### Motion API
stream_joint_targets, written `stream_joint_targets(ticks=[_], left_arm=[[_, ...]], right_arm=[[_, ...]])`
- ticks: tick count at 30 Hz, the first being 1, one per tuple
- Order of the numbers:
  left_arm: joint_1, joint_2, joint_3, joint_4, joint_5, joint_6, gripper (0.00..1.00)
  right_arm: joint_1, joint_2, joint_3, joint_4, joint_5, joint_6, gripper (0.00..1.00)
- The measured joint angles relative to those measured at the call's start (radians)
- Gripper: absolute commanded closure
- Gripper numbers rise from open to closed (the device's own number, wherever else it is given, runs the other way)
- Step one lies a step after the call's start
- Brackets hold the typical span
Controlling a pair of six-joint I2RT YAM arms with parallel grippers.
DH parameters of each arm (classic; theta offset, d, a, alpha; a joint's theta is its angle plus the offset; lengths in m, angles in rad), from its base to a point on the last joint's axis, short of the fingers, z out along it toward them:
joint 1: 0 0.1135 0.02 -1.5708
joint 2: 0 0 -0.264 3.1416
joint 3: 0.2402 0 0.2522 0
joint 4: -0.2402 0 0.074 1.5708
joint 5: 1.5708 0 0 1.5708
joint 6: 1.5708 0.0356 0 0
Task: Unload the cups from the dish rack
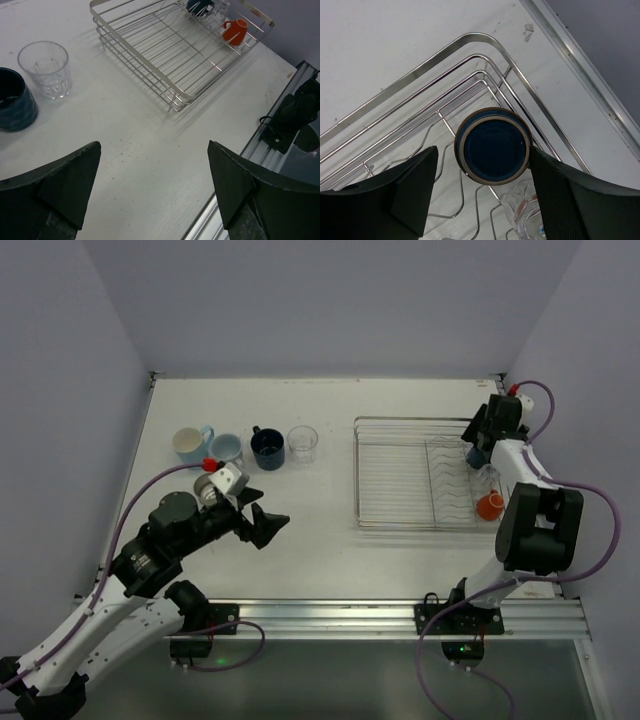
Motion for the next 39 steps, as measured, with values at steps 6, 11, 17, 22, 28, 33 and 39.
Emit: stream_joint_targets(ticks=[6,11,17,22,28,33,39], left_arm=[[0.000,0.012,0.000,-0.001,-0.011,0.000,0.08],[0.000,0.021,0.000,-0.003,-0.019,0.000,0.08],[0.000,0.032,0.000,-0.006,-0.021,0.000,0.08],[0.000,0.032,0.000,-0.006,-0.021,0.000,0.08],[0.004,0.035,0.000,-0.006,-0.021,0.000,0.08],[0.011,0.050,0.000,-0.005,-0.020,0.000,0.08],[0.018,0.080,0.000,-0.004,-0.015,0.000,0.08]], right_arm=[[0.000,0.055,0.039,-0.011,0.007,-0.020,0.23],[-0.002,0.105,0.077,-0.021,0.018,-0.029,0.23],[-0.003,0.128,0.096,-0.056,0.019,-0.029,0.30],[-0.003,0.138,0.105,-0.062,0.019,-0.023,0.57],[-0.002,0.101,0.080,-0.058,0.012,-0.022,0.68],[-0.002,-0.021,0.046,-0.035,-0.021,-0.008,0.71],[-0.001,-0.196,0.023,0.011,-0.065,0.034,0.72]])
